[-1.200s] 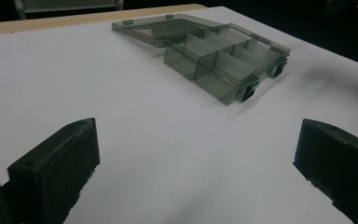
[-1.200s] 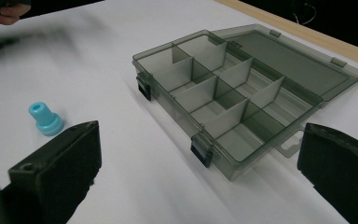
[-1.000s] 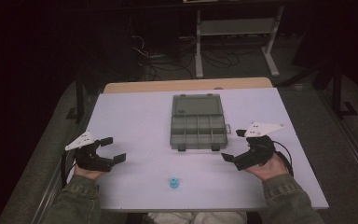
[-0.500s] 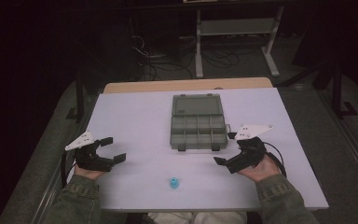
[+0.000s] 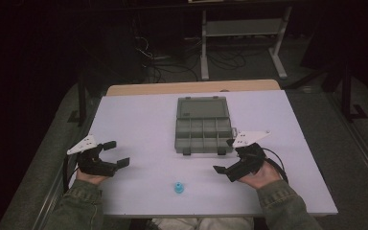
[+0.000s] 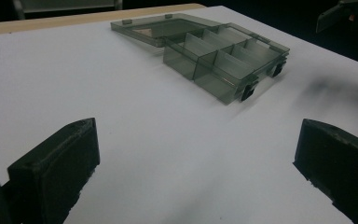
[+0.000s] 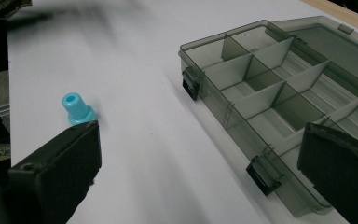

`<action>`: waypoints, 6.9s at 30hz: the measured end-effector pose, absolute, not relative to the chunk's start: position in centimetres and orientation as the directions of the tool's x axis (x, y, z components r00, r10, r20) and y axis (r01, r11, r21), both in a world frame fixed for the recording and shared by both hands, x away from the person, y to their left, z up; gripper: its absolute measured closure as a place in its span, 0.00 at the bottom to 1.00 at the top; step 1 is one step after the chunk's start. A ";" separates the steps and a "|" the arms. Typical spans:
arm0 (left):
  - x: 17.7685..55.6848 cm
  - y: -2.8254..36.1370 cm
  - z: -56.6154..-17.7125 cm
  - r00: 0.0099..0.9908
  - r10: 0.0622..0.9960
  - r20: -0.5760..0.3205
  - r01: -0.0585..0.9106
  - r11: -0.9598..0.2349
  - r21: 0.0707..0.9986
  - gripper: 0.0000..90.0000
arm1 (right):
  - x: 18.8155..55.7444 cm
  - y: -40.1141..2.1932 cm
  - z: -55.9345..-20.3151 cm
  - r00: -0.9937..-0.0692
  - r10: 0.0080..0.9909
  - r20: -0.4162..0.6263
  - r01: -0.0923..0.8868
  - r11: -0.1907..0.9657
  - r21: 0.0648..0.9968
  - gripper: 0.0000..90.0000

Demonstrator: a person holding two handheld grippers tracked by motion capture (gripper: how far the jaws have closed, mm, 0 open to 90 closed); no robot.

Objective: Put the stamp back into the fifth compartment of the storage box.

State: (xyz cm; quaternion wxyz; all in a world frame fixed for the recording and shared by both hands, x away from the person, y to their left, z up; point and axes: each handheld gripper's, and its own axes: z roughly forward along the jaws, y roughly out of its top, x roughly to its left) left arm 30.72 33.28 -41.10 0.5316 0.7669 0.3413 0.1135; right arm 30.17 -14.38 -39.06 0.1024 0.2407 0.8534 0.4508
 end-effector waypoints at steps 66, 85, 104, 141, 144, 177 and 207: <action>30.7 33.2 -41.1 0.745 0.640 -0.186 0.401 -0.207 0.892 0.00 | 29.1 -4.4 -41.5 -0.967 0.248 0.055 0.211 0.664 0.718 0.00; 30.7 33.3 -41.1 0.744 0.641 -0.186 0.400 -0.204 0.894 0.00 | 28.9 -1.9 -42.8 -0.976 0.211 0.056 0.193 0.713 0.674 0.00; 30.7 33.3 -41.1 0.745 0.641 -0.185 0.399 -0.205 0.894 0.00 | 28.6 -1.3 -42.9 -0.978 0.188 0.085 0.198 0.737 0.646 0.35; 30.7 33.3 -41.1 0.745 0.640 -0.187 0.399 -0.204 0.894 0.00 | 28.8 -1.5 -41.8 -0.985 0.148 0.089 0.169 0.719 0.674 0.79; 30.7 33.3 -41.1 0.745 0.640 -0.188 0.400 -0.203 0.894 0.00 | 28.9 -1.6 -41.3 -0.983 0.155 0.093 0.177 0.712 0.680 0.79; 30.7 33.3 -41.1 0.746 0.639 -0.188 0.401 -0.204 0.893 0.00 | 30.1 -2.5 -38.9 -0.981 0.184 0.065 0.176 0.690 0.702 0.79; 30.7 33.3 -41.1 0.745 0.639 -0.192 0.402 -0.201 0.893 0.00 | 32.6 -3.7 -36.5 -0.972 0.231 0.045 0.192 0.667 0.720 0.79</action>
